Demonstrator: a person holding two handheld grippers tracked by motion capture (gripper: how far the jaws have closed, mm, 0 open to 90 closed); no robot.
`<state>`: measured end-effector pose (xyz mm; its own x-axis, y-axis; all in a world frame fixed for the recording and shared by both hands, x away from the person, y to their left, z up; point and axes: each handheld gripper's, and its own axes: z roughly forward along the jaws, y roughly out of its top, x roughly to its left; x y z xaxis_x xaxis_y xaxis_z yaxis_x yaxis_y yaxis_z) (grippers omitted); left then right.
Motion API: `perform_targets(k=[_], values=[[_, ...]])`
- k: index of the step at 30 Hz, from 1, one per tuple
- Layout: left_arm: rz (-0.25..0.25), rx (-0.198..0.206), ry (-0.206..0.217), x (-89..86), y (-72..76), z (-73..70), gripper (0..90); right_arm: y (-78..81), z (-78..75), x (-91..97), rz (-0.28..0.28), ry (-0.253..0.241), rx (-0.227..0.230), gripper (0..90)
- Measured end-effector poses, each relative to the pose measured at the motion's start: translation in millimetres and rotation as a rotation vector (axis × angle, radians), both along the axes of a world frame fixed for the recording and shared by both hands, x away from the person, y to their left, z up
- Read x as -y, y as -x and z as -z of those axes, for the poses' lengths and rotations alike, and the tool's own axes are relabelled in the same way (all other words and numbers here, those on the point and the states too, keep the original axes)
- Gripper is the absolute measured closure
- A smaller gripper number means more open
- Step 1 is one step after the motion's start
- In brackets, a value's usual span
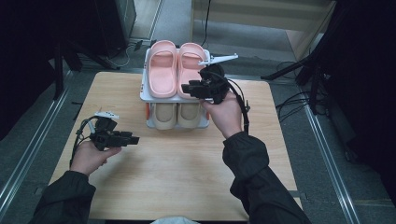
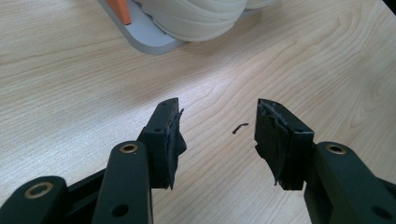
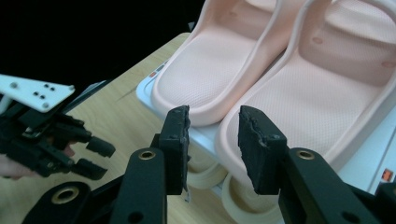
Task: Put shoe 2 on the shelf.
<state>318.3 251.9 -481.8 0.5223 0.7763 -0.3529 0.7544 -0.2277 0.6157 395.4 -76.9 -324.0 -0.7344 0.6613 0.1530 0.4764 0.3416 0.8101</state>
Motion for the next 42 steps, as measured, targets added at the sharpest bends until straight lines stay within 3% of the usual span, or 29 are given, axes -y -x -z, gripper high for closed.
perform_targets(k=[11, 18, 27, 31, 42], values=[[0.001, 0.002, -0.004, 1.5, 0.3, 0.8, 50.0, 24.7, 22.8, 24.5, -0.118, -0.038, 0.023, 62.9], [0.008, 0.002, -0.006, 2.1, 0.9, 0.9, 49.8, 40.0, 40.2, 36.5, -0.168, -0.010, 0.031, 60.9], [0.011, 0.005, 0.000, 3.9, 2.0, 1.4, 49.2, 54.2, 73.6, 46.2, -0.192, 0.021, 0.002, 58.8], [0.018, 0.008, -0.003, 4.9, 2.9, 1.9, 48.9, 58.0, 87.8, 50.5, -0.204, 0.030, 0.011, 57.7], [0.030, 0.019, -0.001, 8.0, 6.7, 1.5, 47.8, 65.7, 120.3, 68.1, -0.201, 0.058, -0.013, 54.0]])
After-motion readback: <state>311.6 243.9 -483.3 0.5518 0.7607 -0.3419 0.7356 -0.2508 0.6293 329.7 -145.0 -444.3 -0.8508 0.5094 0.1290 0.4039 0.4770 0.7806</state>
